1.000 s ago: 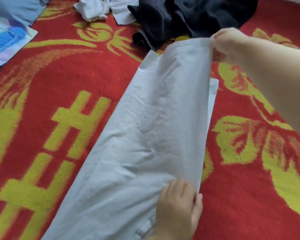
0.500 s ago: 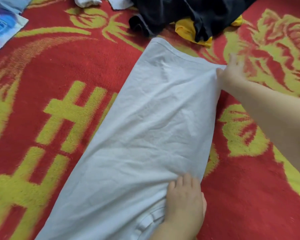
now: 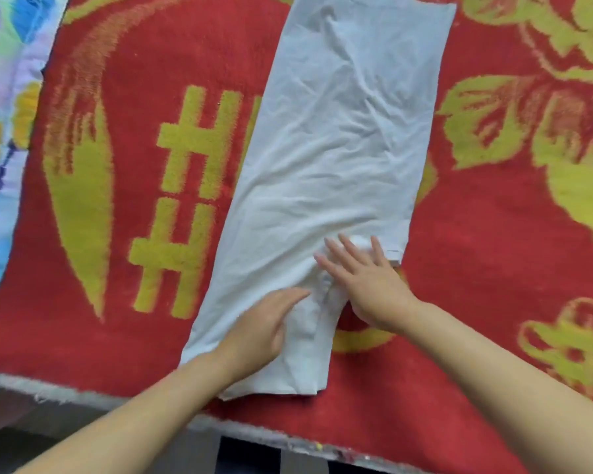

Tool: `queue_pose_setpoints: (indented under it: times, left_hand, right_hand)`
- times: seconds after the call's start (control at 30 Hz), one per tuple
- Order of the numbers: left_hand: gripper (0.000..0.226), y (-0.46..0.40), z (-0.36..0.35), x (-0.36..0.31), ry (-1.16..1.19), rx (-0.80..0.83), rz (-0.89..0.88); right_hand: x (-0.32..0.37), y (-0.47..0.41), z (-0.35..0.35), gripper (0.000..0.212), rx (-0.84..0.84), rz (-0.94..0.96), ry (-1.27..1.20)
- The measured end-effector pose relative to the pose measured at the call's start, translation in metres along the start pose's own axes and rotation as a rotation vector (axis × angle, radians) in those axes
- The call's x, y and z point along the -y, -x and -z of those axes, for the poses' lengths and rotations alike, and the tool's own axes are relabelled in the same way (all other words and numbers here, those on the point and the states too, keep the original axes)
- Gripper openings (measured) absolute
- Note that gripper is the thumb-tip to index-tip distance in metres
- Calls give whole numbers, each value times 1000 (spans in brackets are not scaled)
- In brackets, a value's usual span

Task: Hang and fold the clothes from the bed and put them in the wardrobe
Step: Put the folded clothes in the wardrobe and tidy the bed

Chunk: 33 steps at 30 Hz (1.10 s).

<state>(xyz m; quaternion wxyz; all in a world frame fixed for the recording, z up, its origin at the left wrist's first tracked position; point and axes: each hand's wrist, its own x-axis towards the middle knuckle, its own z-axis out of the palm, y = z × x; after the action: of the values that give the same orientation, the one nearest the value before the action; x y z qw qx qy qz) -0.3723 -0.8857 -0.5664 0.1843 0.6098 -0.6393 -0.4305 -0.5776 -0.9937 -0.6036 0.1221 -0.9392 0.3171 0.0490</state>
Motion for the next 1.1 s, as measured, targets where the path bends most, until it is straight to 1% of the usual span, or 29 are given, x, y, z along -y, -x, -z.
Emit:
queue_pose_setpoints:
  times: [0.03,0.07,0.1,0.13,0.17,0.2,0.27,0.3,0.37,0.43,0.47,0.6,0.67,0.7,0.77,0.83,0.87,0.9,0.93,0.97,1.0,1.03,1.07,1.1]
  left_hand:
    - [64,9,13,22,-153,27,-57]
    - [73,17,25,40,-323,100,-121]
    - [79,25,34,55,-488,194,-193]
    - [80,30,40,66,-606,302,-259]
    - [77,37,44,71,-681,398,-320]
    - [75,43,42,72,-723,446,-387]
    - [77,55,22,65,-764,476,-489]
    - [79,58,5,58,-781,462,-500]
    - [74,62,-34,45,-766,439,-478]
    - [52,59,-65,33,-705,344,-435]
    - [47,55,-73,28,-649,310,-399]
    - [46,54,-73,19,-388,183,-297]
    - [45,60,-72,19,-222,220,-337]
    - [45,64,-71,18,-184,251,-361]
    - [47,72,-68,16,-163,365,-362]
    - [55,79,-58,14,-149,460,-295]
    - [59,81,-49,14,-143,473,-278]
    - [62,81,-37,17,-130,444,-276]
    - [67,80,-23,23,-143,377,-305]
    - [74,77,-4,33,-218,301,-352]
    - [81,75,16,48,-375,258,-407]
    - [87,72,37,66,-580,267,-464]
    - [91,69,56,82,-780,313,-505]
    - [91,65,71,97,-922,374,-522]
  right_hand:
    - [16,12,-7,83,57,58,26]
    - [26,20,-14,85,109,61,22]
    - [32,24,-18,86,150,25,1]
    - [37,26,-19,82,167,-17,-23]
    - [42,28,-17,74,160,-52,-47]
    - [45,28,-16,63,139,-81,-67]
    - [50,25,-12,47,110,-113,-67]
    - [48,23,-10,45,115,-117,-68]
    - [44,20,-4,48,120,-116,-69]
    - [40,16,-2,56,138,-93,-33]
    - [37,14,-1,58,140,-80,-15]
    - [38,8,2,48,142,-35,45]
    - [37,6,3,47,148,-14,76]
    - [37,8,3,54,183,-6,88]
    - [40,18,2,74,271,-18,113]
    - [45,30,1,79,349,-48,109]
    - [48,37,-1,79,323,-16,146]
    - [53,43,-2,79,300,39,199]
    - [57,50,-7,80,272,110,244]
    - [62,58,-14,81,255,178,269]
    - [67,66,-22,84,239,237,268]
    - [73,72,-27,88,234,266,253]
    - [78,74,-31,93,229,268,236]
    - [83,75,-33,96,228,252,224]
